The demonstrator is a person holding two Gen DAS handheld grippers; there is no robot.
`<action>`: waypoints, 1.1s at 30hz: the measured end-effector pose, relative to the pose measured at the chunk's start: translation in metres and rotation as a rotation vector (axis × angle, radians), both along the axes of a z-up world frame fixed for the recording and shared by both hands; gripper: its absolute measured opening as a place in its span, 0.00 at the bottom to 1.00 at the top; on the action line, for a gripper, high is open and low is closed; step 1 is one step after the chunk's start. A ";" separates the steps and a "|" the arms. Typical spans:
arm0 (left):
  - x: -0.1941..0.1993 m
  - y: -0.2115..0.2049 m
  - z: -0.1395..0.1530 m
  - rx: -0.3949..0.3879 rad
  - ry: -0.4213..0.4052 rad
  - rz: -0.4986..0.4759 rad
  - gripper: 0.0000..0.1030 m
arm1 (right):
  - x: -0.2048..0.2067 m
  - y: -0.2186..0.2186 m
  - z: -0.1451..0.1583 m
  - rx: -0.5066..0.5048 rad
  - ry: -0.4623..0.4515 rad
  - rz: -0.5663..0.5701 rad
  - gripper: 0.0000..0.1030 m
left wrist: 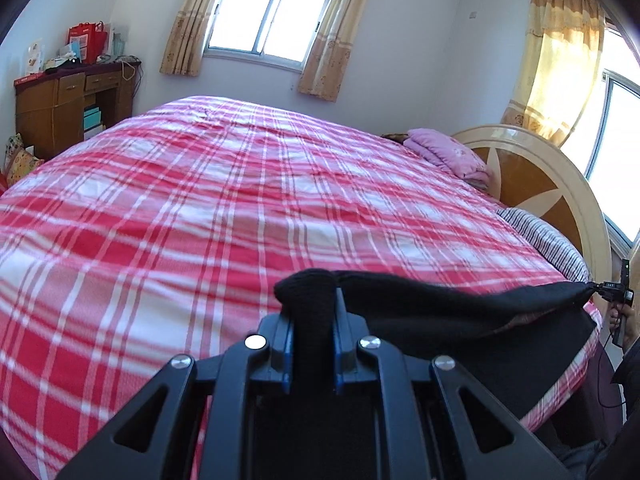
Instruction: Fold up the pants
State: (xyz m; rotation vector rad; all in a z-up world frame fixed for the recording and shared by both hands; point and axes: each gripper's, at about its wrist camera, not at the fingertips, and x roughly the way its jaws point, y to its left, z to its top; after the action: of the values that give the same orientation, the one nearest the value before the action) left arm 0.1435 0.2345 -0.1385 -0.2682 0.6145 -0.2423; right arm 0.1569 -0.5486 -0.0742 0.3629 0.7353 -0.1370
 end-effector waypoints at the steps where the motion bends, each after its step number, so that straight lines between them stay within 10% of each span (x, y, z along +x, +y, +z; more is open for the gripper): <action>1: -0.004 0.001 -0.003 -0.003 0.003 -0.003 0.15 | -0.004 -0.001 -0.003 0.005 0.003 -0.004 0.04; 11: -0.040 -0.010 -0.031 0.077 0.003 -0.032 0.16 | -0.041 -0.006 -0.030 0.029 0.037 -0.021 0.04; 21: -0.066 -0.002 -0.037 0.271 0.000 -0.002 0.60 | -0.080 -0.009 -0.010 -0.013 0.019 -0.114 0.05; 25: -0.084 0.011 -0.038 0.314 0.009 0.014 0.61 | -0.094 0.020 0.010 -0.071 -0.018 -0.050 0.07; 27: -0.089 0.020 -0.039 0.312 0.024 0.038 0.61 | -0.095 0.048 0.017 -0.092 -0.030 0.020 0.23; 29: -0.095 0.030 -0.040 0.300 0.039 0.074 0.61 | -0.092 0.075 0.020 -0.091 -0.045 0.083 0.65; 33: -0.104 0.042 -0.036 0.184 0.066 0.080 0.61 | -0.084 0.156 0.021 -0.186 -0.077 0.246 0.65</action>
State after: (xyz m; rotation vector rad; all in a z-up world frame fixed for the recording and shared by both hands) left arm 0.0397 0.2766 -0.1746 -0.1233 0.6853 -0.0988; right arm 0.0727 -0.3923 -0.0531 0.0980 0.6791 0.0412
